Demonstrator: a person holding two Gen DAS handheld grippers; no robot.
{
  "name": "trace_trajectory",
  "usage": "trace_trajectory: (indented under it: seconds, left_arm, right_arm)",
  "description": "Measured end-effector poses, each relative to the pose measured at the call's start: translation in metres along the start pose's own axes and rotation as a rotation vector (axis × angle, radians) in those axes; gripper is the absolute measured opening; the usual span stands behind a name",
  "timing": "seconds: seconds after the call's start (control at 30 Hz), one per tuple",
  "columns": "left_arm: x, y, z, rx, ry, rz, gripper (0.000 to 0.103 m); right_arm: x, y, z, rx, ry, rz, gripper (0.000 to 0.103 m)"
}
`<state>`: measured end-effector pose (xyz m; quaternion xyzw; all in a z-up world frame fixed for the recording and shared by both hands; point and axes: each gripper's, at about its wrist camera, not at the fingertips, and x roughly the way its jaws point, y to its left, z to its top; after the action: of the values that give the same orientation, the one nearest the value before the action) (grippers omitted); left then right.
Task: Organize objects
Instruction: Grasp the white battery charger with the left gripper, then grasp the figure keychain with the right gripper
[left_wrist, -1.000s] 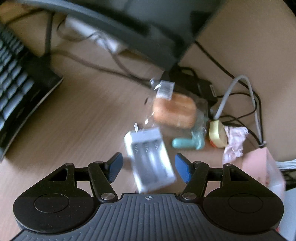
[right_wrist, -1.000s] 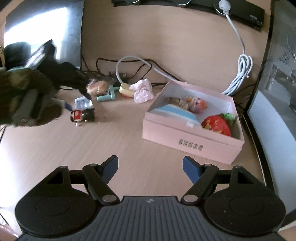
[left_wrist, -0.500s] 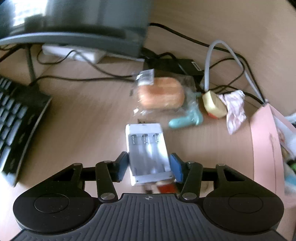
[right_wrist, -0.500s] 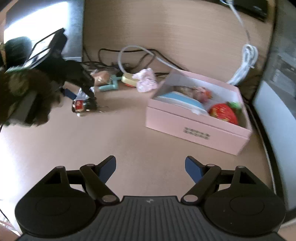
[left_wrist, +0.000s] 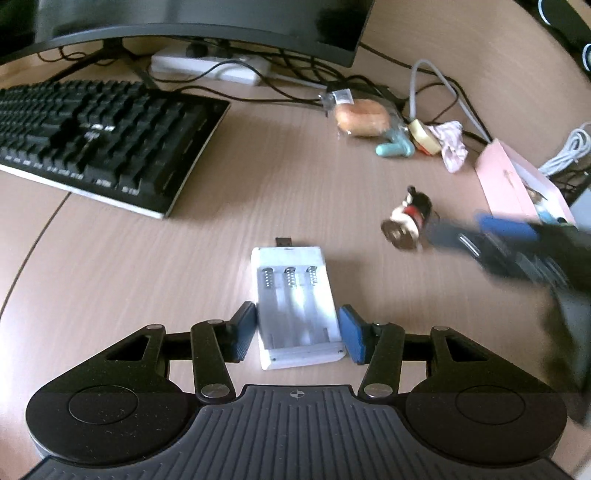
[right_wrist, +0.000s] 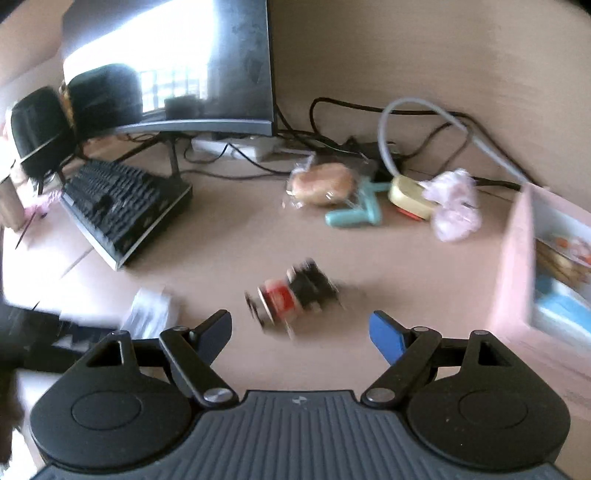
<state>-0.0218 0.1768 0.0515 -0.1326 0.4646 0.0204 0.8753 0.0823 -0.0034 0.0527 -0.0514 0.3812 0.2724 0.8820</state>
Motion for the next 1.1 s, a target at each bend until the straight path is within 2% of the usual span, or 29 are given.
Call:
trace_trajectory:
  seconds: [0.13, 0.17, 0.23, 0.3, 0.37, 0.53, 0.73, 0.8, 0.9, 0.97, 1.1]
  left_arm:
    - [-0.008, 0.001, -0.01, 0.002, -0.005, -0.02, 0.054]
    - [-0.01, 0.002, -0.012, 0.003, -0.006, -0.023, 0.054]
    - [-0.011, 0.003, -0.014, -0.004, -0.008, -0.031, 0.054]
    - [-0.011, 0.003, -0.014, -0.004, -0.007, -0.032, 0.054]
    - [-0.01, -0.001, -0.013, 0.007, -0.002, -0.034, 0.054]
    - [-0.005, -0.022, -0.014, 0.031, 0.015, -0.093, 0.054]
    - [0.009, -0.063, -0.008, 0.082, 0.038, -0.163, 0.054]
    - [0.014, -0.08, -0.01, 0.118, 0.041, -0.173, 0.054]
    - [0.015, -0.104, -0.019, 0.178, 0.061, -0.166, 0.054]
    - [0.015, -0.115, -0.026, 0.212, 0.059, -0.166, 0.054]
    - [0.014, -0.129, -0.035, 0.256, 0.048, -0.14, 0.054]
  right_arm:
    - [0.04, 0.017, 0.013, -0.055, 0.034, -0.053, 0.082]
    - [0.048, 0.019, 0.014, -0.059, 0.05, -0.056, 0.08]
    - [0.055, 0.019, 0.013, -0.06, 0.078, -0.054, 0.065]
    - [0.049, 0.018, 0.01, -0.05, 0.076, -0.054, 0.065]
    - [0.037, 0.016, 0.004, -0.049, 0.066, -0.058, 0.065]
    - [-0.012, 0.005, -0.027, -0.055, 0.064, -0.065, 0.065]
    - [-0.07, -0.009, -0.081, -0.184, 0.065, -0.108, 0.065]
    - [-0.081, -0.013, -0.096, -0.216, 0.075, -0.135, 0.068]
    - [-0.097, -0.022, -0.112, -0.165, 0.082, -0.2, 0.077]
    - [-0.11, -0.027, -0.123, -0.136, 0.073, -0.215, 0.079]
    - [-0.129, -0.038, -0.142, -0.109, 0.079, -0.325, 0.079]
